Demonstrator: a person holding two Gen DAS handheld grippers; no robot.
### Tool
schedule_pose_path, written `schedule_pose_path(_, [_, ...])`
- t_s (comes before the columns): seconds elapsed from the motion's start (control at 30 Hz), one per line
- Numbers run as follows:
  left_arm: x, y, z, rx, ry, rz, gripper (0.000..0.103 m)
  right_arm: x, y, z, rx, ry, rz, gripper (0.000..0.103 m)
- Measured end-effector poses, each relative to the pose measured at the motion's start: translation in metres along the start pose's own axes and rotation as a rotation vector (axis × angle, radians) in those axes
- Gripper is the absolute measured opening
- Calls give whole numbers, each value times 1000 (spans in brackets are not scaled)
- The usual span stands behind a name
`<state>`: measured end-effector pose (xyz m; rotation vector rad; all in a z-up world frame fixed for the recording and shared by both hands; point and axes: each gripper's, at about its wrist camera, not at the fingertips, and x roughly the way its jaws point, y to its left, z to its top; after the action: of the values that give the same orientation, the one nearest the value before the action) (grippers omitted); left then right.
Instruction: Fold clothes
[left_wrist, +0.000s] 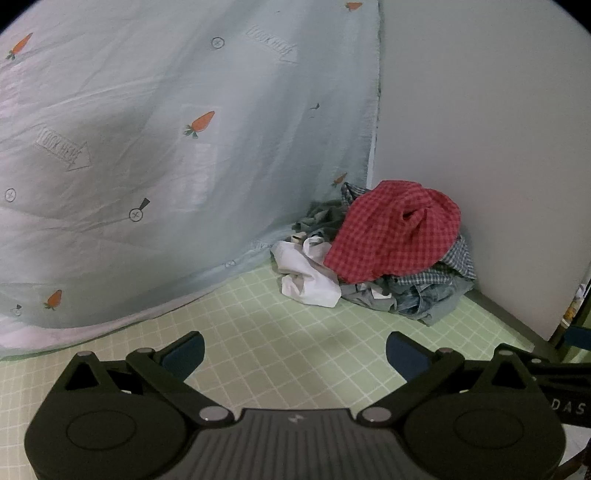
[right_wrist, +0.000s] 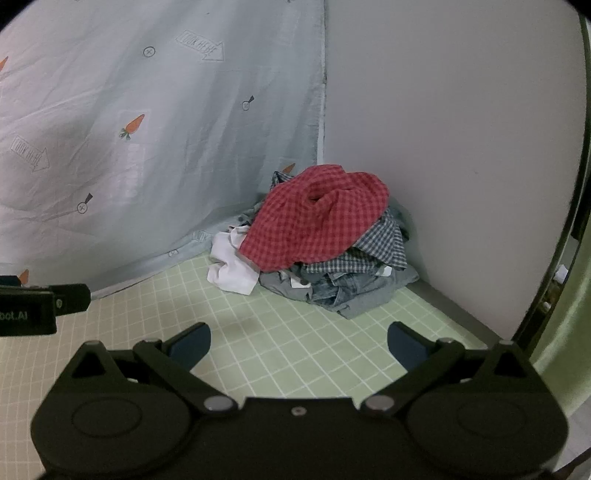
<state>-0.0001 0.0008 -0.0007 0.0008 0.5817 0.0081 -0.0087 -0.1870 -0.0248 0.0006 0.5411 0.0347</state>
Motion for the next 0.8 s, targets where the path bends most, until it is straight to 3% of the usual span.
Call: schedule_pose_path(0.8, [10,8,0,-1,20,1,103,14,4,1,-13,14,11,103])
